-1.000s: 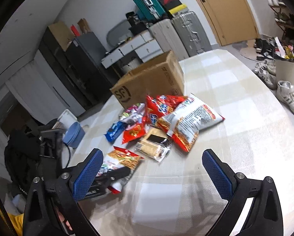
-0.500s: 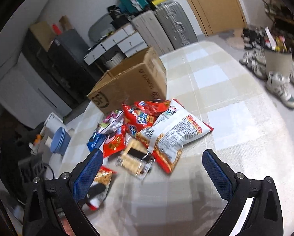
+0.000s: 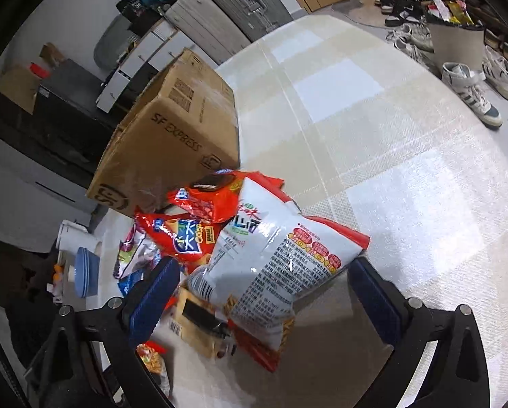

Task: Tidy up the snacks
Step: 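Grasp the red-topped noodle snack bag with the left gripper while the right grasps a white chip bag, then carry both snack bags over the SF box and lower them inside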

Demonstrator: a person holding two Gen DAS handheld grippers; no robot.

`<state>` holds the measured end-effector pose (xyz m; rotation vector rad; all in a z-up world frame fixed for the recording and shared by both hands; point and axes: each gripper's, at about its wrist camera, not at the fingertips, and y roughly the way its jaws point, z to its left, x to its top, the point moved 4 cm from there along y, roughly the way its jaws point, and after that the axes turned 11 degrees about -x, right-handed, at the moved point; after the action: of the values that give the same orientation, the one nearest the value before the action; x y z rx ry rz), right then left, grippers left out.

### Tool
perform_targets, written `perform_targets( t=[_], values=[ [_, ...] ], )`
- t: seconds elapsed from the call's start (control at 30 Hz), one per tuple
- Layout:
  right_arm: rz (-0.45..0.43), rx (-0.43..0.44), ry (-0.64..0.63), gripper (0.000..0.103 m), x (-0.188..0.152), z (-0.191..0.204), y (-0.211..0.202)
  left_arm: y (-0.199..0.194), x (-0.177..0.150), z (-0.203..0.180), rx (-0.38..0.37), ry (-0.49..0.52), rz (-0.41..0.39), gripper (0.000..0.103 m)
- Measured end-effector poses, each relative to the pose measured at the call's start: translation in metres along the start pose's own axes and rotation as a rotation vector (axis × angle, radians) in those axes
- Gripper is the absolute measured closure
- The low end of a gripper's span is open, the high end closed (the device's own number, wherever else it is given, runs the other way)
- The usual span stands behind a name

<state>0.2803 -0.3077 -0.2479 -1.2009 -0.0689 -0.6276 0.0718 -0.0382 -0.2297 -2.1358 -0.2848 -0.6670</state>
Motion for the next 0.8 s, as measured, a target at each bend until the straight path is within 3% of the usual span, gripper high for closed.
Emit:
perform_targets(
  t=[0.07,0.2,0.37,0.43,0.8],
  values=[
    [0.0,-0.025,-0.02,0.005,0.003,0.004,0.004,0.0,0.0,0.002,-0.01,-0.004,-0.001,0.056],
    [-0.024,-0.071,-0.044,0.024,0.003,0.005,0.005,0.0,0.001,0.002,-0.018,0.001,-0.006,0.056],
    [-0.049,-0.111,-0.131,0.038,-0.006,0.009,0.001,0.0,0.0,0.002,-0.023,0.013,-0.007,0.056],
    [-0.05,-0.129,-0.175,0.054,-0.014,0.012,0.0,-0.001,0.0,0.002,-0.025,0.011,-0.009,0.056],
    [-0.061,-0.022,-0.143,0.058,-0.031,-0.007,-0.017,0.0,-0.002,0.001,-0.01,0.018,-0.01,0.056]
  ],
)
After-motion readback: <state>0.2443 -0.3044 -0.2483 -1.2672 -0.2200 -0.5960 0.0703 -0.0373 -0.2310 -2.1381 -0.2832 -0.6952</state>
